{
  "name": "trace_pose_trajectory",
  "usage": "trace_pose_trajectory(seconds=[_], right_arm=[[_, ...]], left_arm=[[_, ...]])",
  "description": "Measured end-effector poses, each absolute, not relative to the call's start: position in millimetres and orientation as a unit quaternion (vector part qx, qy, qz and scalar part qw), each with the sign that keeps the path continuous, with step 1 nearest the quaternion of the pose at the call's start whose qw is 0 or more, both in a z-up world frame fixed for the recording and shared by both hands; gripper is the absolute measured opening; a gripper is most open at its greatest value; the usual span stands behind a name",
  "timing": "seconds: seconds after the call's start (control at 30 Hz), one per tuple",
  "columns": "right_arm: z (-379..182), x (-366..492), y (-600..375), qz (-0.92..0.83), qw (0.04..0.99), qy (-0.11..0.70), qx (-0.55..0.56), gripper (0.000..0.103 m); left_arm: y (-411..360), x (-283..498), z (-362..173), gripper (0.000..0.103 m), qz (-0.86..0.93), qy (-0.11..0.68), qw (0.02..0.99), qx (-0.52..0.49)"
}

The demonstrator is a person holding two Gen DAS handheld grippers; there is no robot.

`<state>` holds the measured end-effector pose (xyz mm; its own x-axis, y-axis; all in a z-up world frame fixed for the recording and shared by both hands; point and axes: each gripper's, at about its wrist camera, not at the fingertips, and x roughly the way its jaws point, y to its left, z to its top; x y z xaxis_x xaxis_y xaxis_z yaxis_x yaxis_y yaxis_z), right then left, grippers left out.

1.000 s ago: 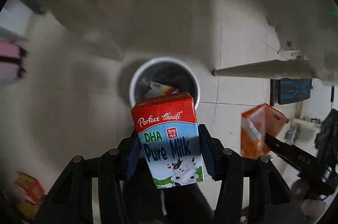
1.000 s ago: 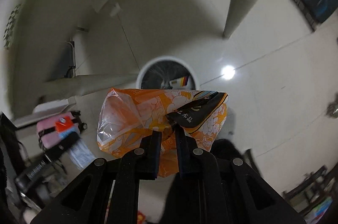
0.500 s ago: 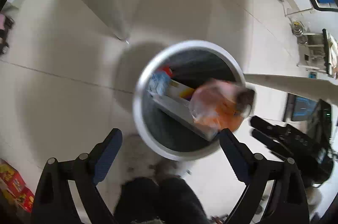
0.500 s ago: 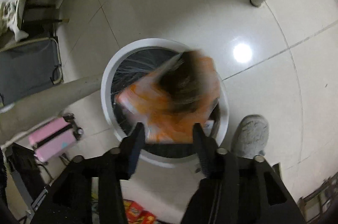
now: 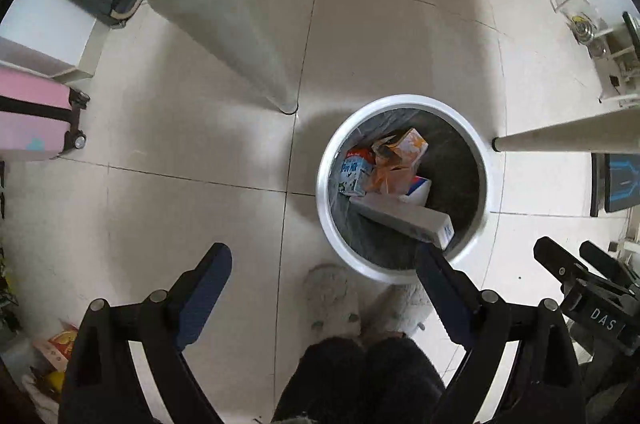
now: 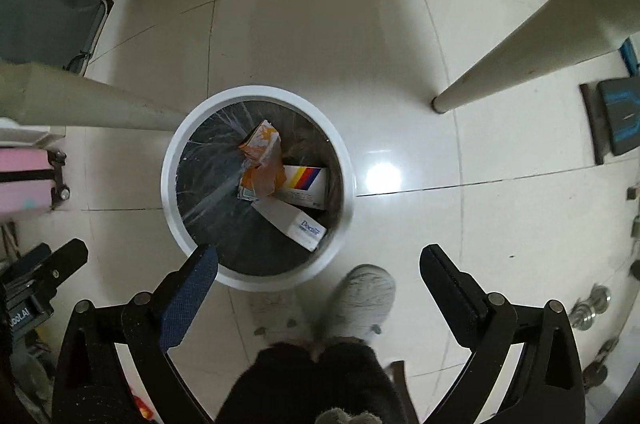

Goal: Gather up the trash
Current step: 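Open both tools over the bin, dropping the carton and bag, then grasp the blue snack wrapper with the left tool while the right tool grasps the medicine box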

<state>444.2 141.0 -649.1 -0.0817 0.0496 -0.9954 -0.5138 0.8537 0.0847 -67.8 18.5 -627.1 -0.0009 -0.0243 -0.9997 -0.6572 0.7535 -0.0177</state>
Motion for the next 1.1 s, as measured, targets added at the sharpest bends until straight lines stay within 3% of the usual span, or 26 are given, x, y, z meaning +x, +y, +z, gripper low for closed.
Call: trace_pose_trajectory(seconds=[0.5,1.1], right_arm=[[-500,424,121,0.224,0.671,0.684,-0.181,0.102],[-268,397,116,0.252,0.674,0.677,-0.154,0.102]], left_arm=[[-17,-83,-512,0.094,0.223,0.661,0.674,-0.242],[-16,-108,-329,0.094,0.219,0.623,0.715,-0.229]])
